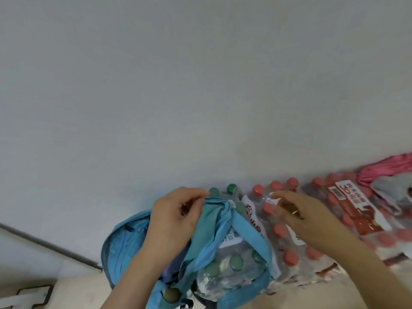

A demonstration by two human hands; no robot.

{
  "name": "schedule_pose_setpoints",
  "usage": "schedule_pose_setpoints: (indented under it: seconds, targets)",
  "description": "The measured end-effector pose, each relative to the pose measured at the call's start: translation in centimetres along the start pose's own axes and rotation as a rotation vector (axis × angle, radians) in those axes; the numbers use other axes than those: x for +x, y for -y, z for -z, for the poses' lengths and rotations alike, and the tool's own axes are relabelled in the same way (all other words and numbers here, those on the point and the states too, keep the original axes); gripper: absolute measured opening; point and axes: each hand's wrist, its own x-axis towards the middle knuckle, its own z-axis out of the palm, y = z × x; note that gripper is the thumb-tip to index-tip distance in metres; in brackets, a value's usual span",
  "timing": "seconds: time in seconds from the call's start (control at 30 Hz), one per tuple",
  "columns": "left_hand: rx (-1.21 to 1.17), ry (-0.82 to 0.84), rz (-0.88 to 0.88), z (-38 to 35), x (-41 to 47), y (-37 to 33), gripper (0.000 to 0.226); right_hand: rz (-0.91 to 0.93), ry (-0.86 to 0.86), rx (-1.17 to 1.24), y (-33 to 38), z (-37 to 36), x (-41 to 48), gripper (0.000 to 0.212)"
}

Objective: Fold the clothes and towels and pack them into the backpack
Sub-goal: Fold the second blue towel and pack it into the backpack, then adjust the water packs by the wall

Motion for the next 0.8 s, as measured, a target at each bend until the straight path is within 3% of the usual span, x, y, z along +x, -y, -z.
schedule_pose_setpoints:
  seconds: [0.13, 0.37, 0.57, 0.8]
  targets:
    - [0.056, 0.145, -0.165, -3.0, 0.7, -2.5, 0.039, -0.060, -0.009, -0.233, -3.1, 2.6, -3.7, 0.027]
    - [0.134, 0.347, -0.355, -10.5, 0.9, -8.2, 0.026, -0.203, -0.080, -0.178, -10.1, 7.2, -10.1, 0.024]
    - [0.164, 0.517, -0.462, -19.9, -0.6, -13.7, 0.025, -0.386, -0.418, 0.210, -17.8, 10.6, -16.7, 0.028]
    - [0.213, 0.576, -0.588, -33.2, -1.4, -19.2, 0.025, -0.571, -0.731, 0.543, -27.7, 13.8, -22.3, 0.016]
